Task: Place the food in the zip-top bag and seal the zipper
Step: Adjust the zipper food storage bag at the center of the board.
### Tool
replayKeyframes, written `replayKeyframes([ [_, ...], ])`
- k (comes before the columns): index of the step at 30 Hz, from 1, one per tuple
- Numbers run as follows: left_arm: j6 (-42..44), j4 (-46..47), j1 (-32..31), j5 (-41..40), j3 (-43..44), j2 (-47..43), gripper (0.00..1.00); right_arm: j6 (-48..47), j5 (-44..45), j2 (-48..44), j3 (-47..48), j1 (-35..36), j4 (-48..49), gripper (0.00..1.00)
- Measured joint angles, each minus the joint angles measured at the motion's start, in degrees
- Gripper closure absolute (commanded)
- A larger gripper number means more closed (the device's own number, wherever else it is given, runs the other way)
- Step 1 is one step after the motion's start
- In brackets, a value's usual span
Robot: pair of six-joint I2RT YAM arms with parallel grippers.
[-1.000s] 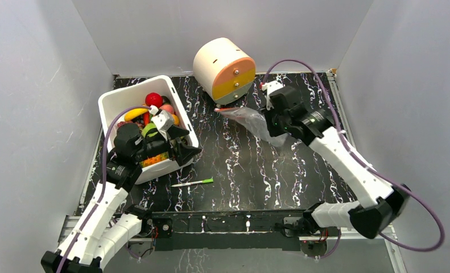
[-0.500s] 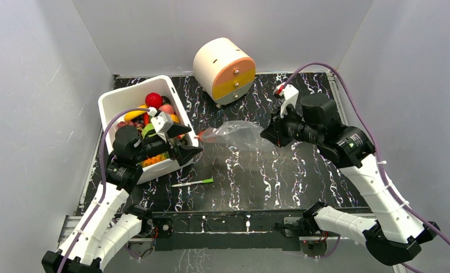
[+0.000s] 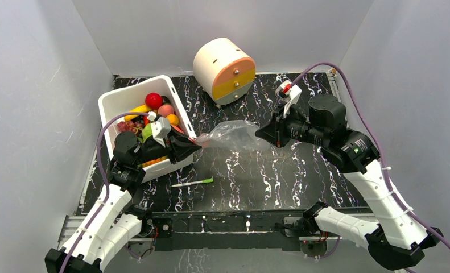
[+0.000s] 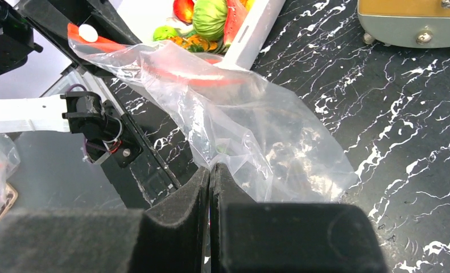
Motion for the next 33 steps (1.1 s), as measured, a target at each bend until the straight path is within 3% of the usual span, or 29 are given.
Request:
replayKeyframes([
  [1, -0.9, 1.2, 0.0, 0.83, -0.2, 0.07, 0.96, 0.2, -0.31, 0.0, -0.17, 0.0, 0.31, 1.0],
  [2, -1.7, 2.43, 0.0, 1.46, -0.31, 0.17, 1.0, 0.37, -0.44, 0.07, -0.24, 0.0, 0.44, 1.0],
  [6, -3.63, 4.33, 0.0, 3.19, -0.31, 0.35, 1.0, 0.87, -0.46, 0.04, -1.01, 0.0, 1.79, 1.0],
  [12, -9.03, 5.38, 0.0, 1.42, -0.31, 0.35, 1.0, 3.1, 7.93, 0.09, -4.2, 0.07, 3.06, 0.61],
  [17, -18.58, 8.52, 0.0, -2.64, -0.31, 2.03, 1.0, 7.39, 18.51, 0.61, -4.83, 0.07, 2.67, 0.39],
  [24, -28.13, 11.08, 0.0, -8.22, -0.26, 4.5, 1.0, 14.1, 27.91, 0.57, -4.48, 0.07, 1.6, 0.32],
  [33, -36.54, 8.61, 0.0, -17.81, 0.61, 7.04, 1.0, 21.35, 28.02, 0.04, -5.33, 0.04, 4.15, 0.41],
])
